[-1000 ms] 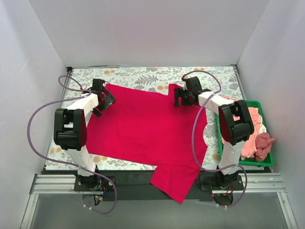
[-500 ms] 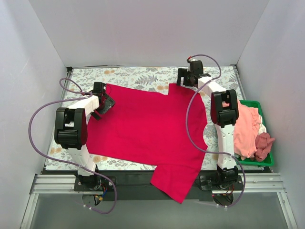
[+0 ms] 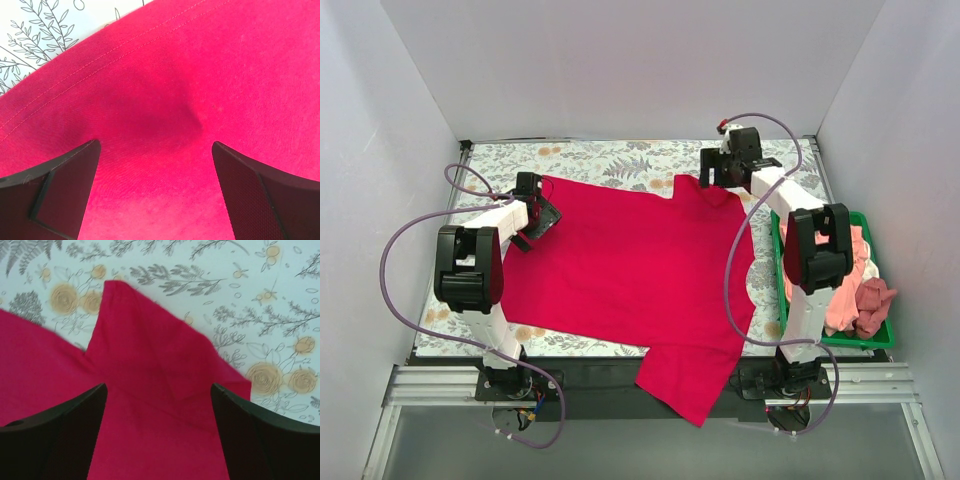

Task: Fold and stack the t-shirts
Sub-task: Flatten the tshirt out

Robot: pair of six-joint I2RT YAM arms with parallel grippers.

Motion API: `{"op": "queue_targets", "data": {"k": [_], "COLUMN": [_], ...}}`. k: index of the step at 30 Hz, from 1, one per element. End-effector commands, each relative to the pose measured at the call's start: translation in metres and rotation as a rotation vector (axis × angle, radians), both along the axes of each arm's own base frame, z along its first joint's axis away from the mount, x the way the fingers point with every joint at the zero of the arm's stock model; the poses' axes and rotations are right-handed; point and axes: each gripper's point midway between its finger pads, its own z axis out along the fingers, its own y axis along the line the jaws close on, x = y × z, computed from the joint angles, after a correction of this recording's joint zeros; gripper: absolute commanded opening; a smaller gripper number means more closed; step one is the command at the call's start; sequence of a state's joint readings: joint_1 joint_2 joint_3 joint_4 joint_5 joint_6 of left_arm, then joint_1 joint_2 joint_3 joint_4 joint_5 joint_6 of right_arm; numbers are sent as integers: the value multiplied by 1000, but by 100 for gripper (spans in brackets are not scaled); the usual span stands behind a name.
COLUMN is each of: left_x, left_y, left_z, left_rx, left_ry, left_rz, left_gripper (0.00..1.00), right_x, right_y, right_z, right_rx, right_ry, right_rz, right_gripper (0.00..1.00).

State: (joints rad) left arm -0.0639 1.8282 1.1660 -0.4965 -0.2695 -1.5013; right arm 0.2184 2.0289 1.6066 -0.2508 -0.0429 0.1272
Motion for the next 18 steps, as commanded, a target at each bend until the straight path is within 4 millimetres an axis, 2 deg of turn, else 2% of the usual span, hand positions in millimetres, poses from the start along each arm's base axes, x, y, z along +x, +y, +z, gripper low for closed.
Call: {"op": "queue_targets", "data": {"k": [1, 2, 5, 6, 13, 18], "left_x": [-4, -4, -4, -4, -7, -7], "left_y": [1, 1, 0, 1, 4, 5], "left_z": [-2, -3, -2, -1, -1, -1], "left_rx": [3, 0, -5, -2, 17, 19], "left_ry": [7, 8, 7, 4, 6, 6], "left_rz": [8, 8, 7, 7, 14, 14], "left_gripper": [94, 94, 94, 94, 94, 94], "right_x": [-29, -32, -34, -35, -27, -16], "right_y": [10, 9, -2, -5, -9, -11], "right_z": [-8, -13, -30, -39, -60, -67], "right_rx": [-34, -56, -98, -113, -152, -170], "right_ry": [28, 34, 67, 89, 129, 130], "right_rz": [20, 2, -67, -75, -104, -121], "right_gripper": [87, 79, 67, 65, 60, 45]}}
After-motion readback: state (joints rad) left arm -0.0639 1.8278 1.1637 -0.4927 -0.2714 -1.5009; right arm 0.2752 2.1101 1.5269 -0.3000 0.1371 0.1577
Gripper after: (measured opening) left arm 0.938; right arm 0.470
